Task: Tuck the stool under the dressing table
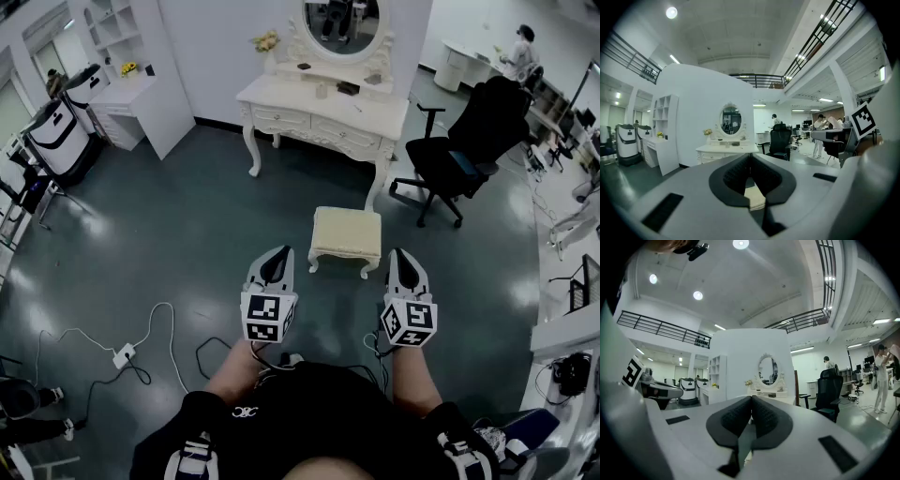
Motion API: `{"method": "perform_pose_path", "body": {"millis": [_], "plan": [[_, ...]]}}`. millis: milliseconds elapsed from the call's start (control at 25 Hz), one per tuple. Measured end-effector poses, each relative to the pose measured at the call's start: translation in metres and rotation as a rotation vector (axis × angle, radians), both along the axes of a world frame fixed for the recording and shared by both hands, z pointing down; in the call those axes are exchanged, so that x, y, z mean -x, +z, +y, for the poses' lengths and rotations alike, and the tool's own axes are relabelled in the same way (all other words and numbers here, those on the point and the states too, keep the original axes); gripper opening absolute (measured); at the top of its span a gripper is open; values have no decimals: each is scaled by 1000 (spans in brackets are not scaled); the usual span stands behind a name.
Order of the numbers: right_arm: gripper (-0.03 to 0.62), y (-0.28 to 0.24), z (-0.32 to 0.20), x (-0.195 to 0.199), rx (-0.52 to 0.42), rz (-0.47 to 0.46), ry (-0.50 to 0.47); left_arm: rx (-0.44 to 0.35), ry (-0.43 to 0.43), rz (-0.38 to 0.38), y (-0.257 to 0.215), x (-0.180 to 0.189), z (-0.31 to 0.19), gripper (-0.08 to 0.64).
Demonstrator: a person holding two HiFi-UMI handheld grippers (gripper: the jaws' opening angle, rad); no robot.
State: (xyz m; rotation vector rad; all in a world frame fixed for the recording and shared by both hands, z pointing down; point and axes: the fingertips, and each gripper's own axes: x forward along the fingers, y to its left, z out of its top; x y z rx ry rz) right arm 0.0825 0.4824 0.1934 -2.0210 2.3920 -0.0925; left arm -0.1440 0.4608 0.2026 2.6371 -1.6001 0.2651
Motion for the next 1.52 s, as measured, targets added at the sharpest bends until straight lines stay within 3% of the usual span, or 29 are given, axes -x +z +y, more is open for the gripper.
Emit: {"method": "perform_pose_path", "body": {"millis": [440,1040,1320,1520], "plan": [[12,4,-1,-14,7,1,59,20,62,-1,6,-22,-4,20],[13,19,-41,31,28,11,117,38,113,35,26,28,-58,20],[14,36,-75,12,41,-7,122,66,117,21,42,11,-94,20],[14,48,-136,-17,41,-22,91,77,84,6,53,-15,-142,20]]}}
